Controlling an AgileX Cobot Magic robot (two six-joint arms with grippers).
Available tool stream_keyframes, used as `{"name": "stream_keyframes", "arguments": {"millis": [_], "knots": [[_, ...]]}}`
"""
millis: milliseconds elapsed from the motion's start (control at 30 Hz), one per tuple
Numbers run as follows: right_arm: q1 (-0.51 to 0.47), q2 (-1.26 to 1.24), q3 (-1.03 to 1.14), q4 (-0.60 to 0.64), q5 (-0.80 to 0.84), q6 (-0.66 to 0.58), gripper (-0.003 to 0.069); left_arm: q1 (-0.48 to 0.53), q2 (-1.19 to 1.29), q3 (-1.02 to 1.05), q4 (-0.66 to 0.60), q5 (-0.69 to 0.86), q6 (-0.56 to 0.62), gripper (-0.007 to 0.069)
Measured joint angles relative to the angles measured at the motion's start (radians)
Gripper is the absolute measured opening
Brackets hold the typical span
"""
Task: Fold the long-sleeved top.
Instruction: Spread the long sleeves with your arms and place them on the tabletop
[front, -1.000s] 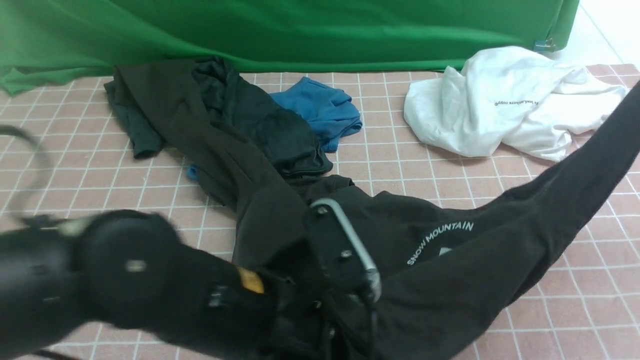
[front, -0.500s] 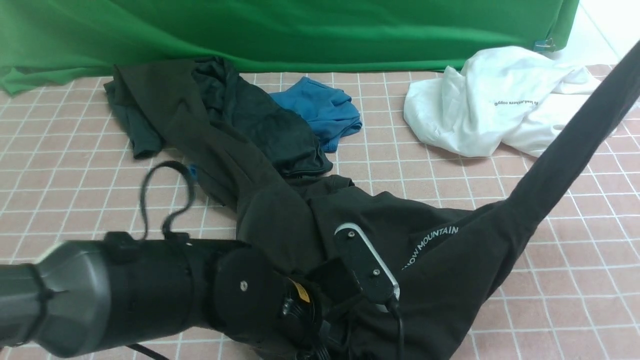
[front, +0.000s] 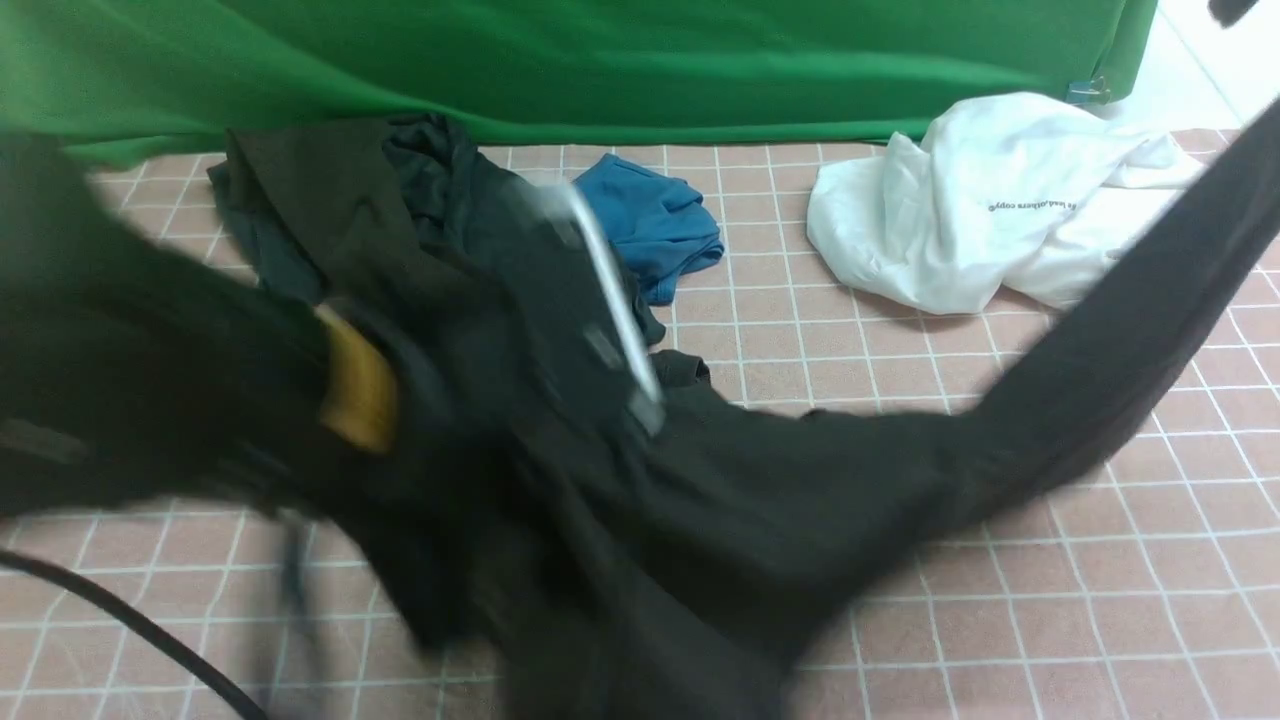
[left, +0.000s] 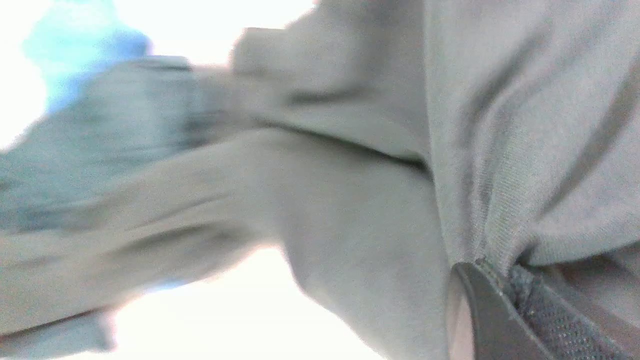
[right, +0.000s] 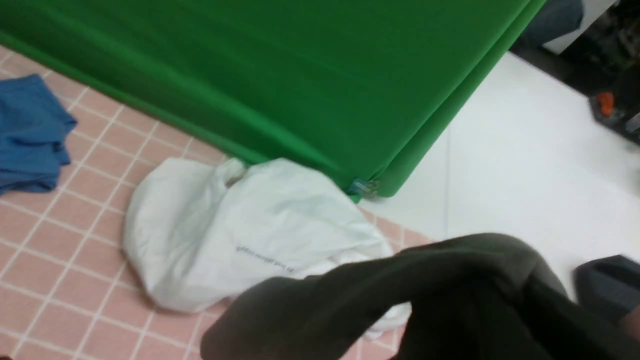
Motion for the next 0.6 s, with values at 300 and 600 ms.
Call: {"name": "stream_keyframes", "arguments": {"millis": [300, 600], "knots": [[0.0, -0.098, 0.001, 0.019, 0.034, 0.0, 0.0055, 0.0, -0.019, -0.477, 0.157, 0.188, 0.209, 0.0039], [-0.002, -0.13, 0.025, -0.015, 0.13, -0.004, 0.0055, 0.217, 0.249, -0.486, -0.233, 0.196, 0.446, 0.0039]]}}
